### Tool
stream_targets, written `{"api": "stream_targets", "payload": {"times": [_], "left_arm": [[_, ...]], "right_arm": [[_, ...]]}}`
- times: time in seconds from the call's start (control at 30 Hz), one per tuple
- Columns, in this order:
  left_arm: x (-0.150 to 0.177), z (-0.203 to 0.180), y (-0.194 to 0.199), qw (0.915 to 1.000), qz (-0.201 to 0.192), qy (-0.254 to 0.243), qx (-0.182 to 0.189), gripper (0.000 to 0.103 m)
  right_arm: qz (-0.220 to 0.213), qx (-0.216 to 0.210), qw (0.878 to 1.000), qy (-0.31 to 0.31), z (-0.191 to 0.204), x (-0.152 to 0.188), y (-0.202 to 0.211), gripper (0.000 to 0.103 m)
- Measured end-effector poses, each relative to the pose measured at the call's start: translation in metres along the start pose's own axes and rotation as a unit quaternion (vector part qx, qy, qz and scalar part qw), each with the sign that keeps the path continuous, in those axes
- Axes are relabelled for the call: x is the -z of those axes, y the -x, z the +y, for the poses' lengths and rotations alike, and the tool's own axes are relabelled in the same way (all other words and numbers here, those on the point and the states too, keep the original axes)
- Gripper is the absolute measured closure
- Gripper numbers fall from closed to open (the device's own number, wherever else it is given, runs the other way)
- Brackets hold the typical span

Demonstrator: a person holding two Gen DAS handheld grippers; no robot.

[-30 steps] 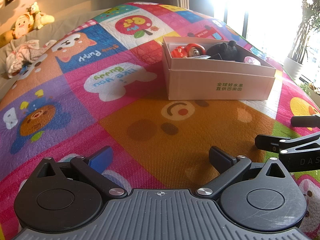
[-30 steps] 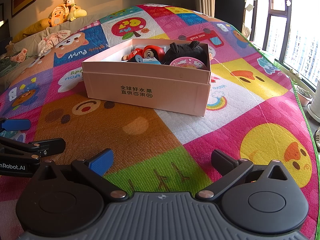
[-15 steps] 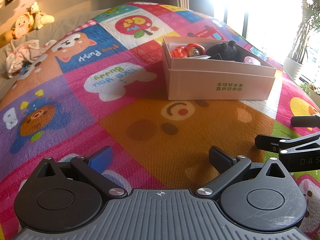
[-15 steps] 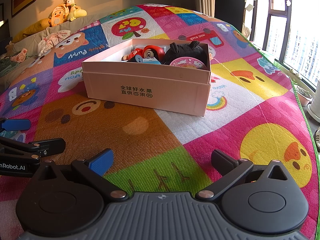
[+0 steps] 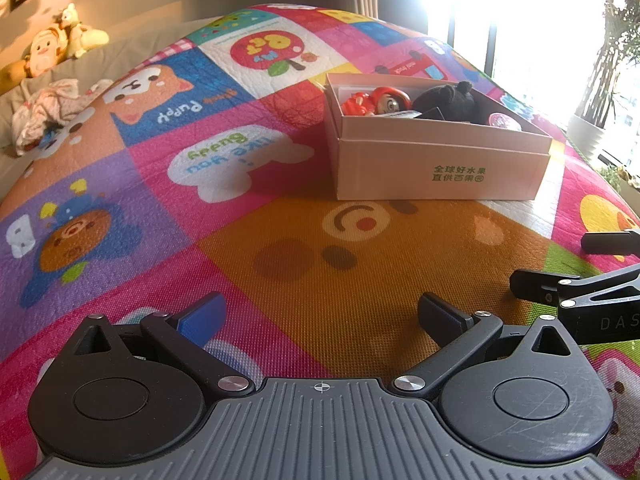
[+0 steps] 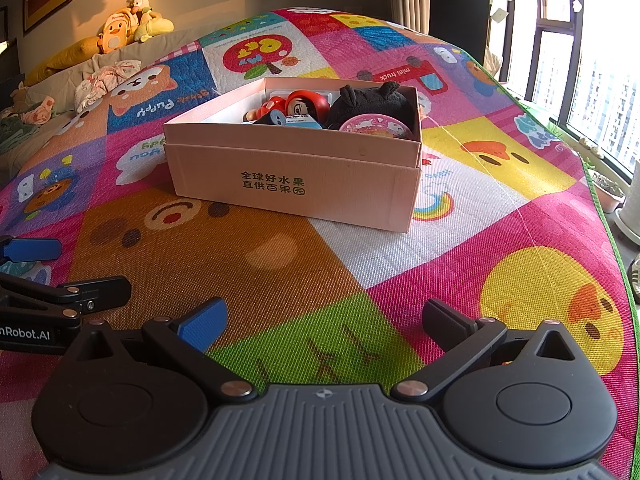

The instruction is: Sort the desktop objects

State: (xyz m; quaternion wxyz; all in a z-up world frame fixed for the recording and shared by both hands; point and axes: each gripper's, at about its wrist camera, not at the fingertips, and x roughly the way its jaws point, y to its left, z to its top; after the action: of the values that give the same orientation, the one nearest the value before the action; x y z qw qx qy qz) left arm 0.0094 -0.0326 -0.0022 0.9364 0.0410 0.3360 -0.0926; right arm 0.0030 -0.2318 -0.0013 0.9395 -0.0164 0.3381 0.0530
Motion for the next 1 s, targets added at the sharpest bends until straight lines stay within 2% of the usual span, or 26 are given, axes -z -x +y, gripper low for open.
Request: {"api": "stream_targets", "payload": {"times": [0.3,0.47,0.67,1.0], "left_arm": [[-0.0005,-0.0004,-0.0004,1.0000,-0.001,0.001,-0.001,0.000],[-0.0038,0.0026,-0.0011,0.9995,0.007,0.032,-0.002,0.000],[-0.0039,-0.0065,0.0012,0.9984,0.028,0.037,-0.032,0.000],[-0.0022,-0.0036,0.0029,0.9985,0.024,0.040,-0.029,0.000]], "right_arm": [[0.000,0.000,1.000,0.000,-0.0002,-0.0002,0.0000,0.000],[0.000,0.000,1.000,0.000,-0.0004,-0.0004,-0.0002,0.000],[0.000,0.000,1.000,0.000,-0.0008,-0.0004,-0.0003,0.000],[0.000,0.000,1.000,0.000,-0.0005,-0.0002,-0.0005,0.000]]}}
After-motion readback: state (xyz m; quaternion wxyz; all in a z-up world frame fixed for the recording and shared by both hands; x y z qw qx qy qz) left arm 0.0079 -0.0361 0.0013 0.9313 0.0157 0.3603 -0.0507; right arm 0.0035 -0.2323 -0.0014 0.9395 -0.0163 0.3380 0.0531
